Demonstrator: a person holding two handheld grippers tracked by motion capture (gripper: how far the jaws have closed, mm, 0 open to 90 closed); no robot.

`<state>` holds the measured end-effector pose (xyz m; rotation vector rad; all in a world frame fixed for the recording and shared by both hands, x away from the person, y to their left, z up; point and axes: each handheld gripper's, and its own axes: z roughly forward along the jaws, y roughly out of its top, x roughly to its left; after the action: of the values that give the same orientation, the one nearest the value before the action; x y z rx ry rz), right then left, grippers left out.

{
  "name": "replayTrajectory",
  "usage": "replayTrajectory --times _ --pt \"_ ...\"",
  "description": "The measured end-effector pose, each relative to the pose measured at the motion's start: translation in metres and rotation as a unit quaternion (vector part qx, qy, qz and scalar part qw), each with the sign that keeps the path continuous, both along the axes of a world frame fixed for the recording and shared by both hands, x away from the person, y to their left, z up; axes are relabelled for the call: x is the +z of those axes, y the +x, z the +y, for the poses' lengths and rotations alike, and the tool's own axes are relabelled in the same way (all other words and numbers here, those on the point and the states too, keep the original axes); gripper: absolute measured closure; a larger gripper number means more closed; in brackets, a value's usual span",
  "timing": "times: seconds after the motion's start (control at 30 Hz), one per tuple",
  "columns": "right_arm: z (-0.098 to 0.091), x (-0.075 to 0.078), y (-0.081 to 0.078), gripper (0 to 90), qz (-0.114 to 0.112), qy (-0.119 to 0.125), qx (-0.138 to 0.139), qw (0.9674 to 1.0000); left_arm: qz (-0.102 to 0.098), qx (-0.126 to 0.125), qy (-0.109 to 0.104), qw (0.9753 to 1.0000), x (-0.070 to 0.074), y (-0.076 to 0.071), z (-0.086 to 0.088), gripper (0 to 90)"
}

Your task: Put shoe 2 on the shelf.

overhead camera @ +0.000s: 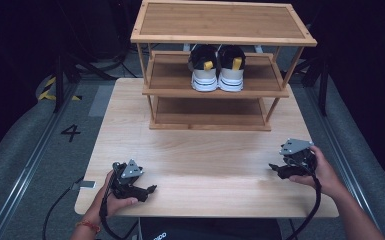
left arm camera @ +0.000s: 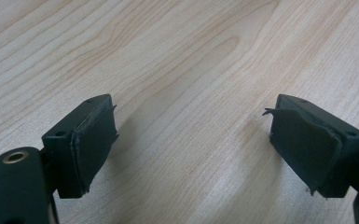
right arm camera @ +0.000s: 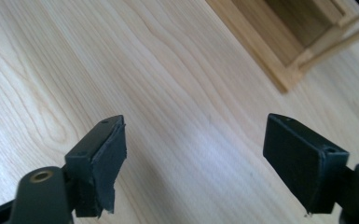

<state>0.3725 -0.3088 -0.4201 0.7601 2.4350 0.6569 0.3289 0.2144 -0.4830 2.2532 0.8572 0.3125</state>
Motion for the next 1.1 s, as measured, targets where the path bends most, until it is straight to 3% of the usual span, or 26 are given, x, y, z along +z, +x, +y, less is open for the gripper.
replayTrajectory --times 0.07,0.43,0.8,0.93,1.0,1.1 --pt "-0.008 -0.005 -0.003 20.3 0.002 0.02 -0.009 0.9998 -0.001 0.0 0.0 1.0 0.0 0.0 0.0 14.9" --pt "-0.043 -0.033 -0.016 20.7 0.02 0.064 -0.044 0.9968 0.0 0.0 0.0 1.0 0.0 0.0 0.0 14.9" --pt "-0.086 -0.058 -0.036 21.4 0.038 0.143 -0.087 0.9851 -0.003 0.001 0.002 1.0 0.0 0.001 0.0 14.9" --pt "-0.098 -0.067 -0.041 20.2 0.038 0.186 -0.107 0.976 -0.004 0.0 0.004 1.0 0.0 0.001 0.0 14.9" --pt "-0.1 -0.067 -0.042 19.9 0.038 0.186 -0.118 0.9747 -0.004 0.0 0.004 1.0 0.0 0.001 0.0 14.9" --pt "-0.099 -0.067 -0.042 19.2 0.037 0.184 -0.118 0.9751 -0.004 0.001 0.004 1.0 0.0 0.001 0.0 14.9"
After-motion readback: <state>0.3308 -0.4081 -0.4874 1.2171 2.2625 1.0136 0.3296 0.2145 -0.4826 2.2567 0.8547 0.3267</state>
